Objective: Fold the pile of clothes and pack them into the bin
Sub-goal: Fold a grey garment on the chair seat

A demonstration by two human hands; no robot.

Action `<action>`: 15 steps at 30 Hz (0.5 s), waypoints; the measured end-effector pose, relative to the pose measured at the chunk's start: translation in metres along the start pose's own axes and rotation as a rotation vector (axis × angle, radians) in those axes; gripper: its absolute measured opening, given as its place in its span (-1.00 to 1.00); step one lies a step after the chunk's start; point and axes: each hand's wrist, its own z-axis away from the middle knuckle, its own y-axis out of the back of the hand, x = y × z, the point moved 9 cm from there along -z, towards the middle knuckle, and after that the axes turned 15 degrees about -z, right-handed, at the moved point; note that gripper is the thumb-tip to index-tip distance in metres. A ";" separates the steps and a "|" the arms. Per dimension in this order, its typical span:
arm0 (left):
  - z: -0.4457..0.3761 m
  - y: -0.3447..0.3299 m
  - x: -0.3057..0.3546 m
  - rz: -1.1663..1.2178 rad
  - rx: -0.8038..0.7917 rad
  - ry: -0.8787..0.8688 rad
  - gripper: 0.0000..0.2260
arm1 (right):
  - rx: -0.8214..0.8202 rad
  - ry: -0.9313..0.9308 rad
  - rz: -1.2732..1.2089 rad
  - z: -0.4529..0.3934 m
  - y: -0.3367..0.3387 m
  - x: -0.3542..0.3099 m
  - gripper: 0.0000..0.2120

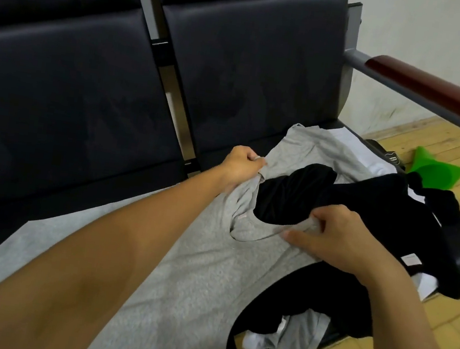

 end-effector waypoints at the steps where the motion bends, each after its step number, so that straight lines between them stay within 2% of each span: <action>1: -0.001 -0.007 0.001 0.073 -0.094 0.002 -0.90 | -0.010 0.012 -0.026 0.000 0.001 0.000 -0.55; 3: -0.003 -0.008 0.005 0.139 -0.179 -0.032 -0.85 | -0.012 0.028 -0.095 -0.002 0.002 0.001 -0.62; 5: -0.002 0.003 0.013 0.135 -0.179 -0.088 -0.77 | 0.003 0.020 -0.191 -0.004 0.004 0.003 -0.69; 8: 0.010 0.038 0.028 0.017 -0.161 -0.215 -0.79 | -0.034 -0.038 -0.388 0.000 0.001 -0.002 -0.71; 10: 0.026 0.066 0.024 -0.074 -0.266 -0.256 -0.81 | -0.183 -0.017 -0.559 0.010 -0.021 -0.030 -0.74; 12: 0.043 0.095 0.005 -0.154 -0.394 -0.236 -0.82 | -0.397 0.082 -0.734 0.028 -0.058 -0.075 -0.75; 13: 0.051 0.108 -0.010 -0.178 -0.451 -0.210 -0.82 | -0.509 0.125 -0.777 0.039 -0.081 -0.095 -0.75; 15: 0.067 0.130 -0.042 -0.256 -0.514 -0.148 -0.82 | -0.787 0.098 -0.802 0.067 -0.133 -0.123 -0.74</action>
